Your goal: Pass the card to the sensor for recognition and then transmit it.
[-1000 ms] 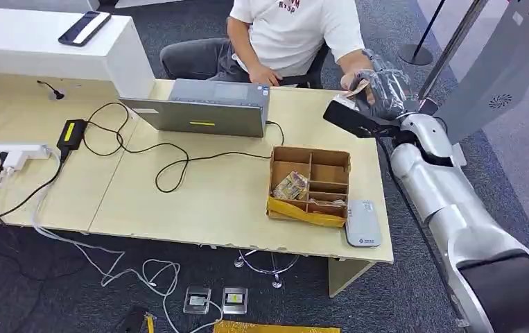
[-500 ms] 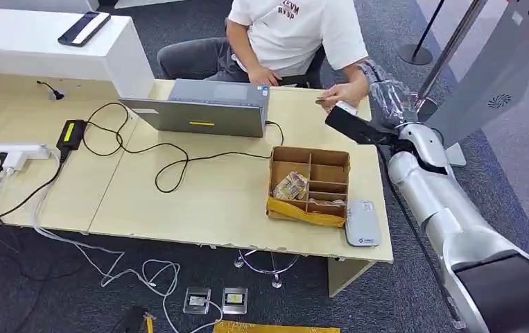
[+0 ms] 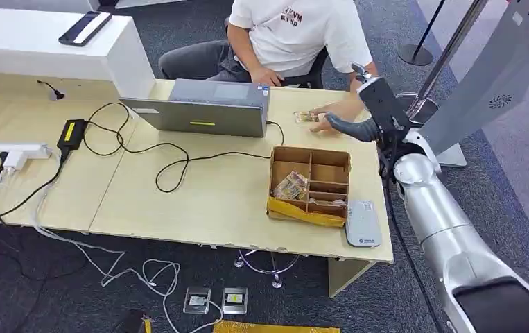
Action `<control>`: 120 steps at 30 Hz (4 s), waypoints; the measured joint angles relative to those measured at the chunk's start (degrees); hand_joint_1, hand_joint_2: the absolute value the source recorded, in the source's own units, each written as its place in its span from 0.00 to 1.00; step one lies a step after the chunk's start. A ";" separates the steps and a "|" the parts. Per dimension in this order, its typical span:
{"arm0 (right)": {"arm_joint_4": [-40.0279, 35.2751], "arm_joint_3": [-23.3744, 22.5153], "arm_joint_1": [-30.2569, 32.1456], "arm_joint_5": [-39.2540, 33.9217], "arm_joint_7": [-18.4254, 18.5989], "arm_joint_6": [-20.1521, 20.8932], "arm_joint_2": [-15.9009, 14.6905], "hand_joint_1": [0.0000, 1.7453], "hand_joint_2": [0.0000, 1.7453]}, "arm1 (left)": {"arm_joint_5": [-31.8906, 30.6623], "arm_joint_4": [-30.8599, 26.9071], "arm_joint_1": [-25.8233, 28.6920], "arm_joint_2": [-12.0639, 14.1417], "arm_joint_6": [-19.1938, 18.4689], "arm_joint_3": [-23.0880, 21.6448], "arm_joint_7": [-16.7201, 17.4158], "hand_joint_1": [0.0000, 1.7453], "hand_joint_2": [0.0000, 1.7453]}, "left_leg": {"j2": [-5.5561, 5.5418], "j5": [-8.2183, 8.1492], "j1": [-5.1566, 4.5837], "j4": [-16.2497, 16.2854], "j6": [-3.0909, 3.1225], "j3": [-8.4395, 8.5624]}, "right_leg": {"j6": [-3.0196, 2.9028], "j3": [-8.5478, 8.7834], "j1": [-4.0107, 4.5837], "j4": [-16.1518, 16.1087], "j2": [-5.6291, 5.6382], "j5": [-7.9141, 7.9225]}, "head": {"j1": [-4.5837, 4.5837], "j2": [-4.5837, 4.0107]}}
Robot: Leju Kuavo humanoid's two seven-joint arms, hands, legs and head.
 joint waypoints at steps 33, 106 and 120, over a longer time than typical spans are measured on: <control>-18.85 -1.84 20.03 7.85 0.13 3.17 -8.61 0.00 1.00 | 0.57 0.00 0.12 -0.04 0.00 0.00 0.00 0.00 1.00 | 0.06 -0.02 0.00 -0.01 -0.03 -0.02 | 0.00 -0.02 0.00 -0.01 0.05 0.00 | 0.02 0.00; -13.89 2.69 25.62 54.03 5.27 -8.65 -3.17 0.00 1.00 | 0.48 0.00 -0.30 0.00 -1.18 -0.72 0.61 0.00 1.00 | 0.04 -0.03 0.00 -0.02 -0.03 -0.04 | -0.03 0.01 0.00 0.00 0.02 -0.02 | 0.02 0.00; -11.73 2.69 24.88 52.19 5.09 -8.04 -2.89 1.00 1.00 | 0.39 0.00 -0.32 0.00 -1.22 -0.72 0.61 0.00 1.00 | 0.04 -0.03 0.00 -0.02 -0.03 -0.03 | -0.03 0.01 0.00 -0.01 0.01 -0.02 | 0.02 0.02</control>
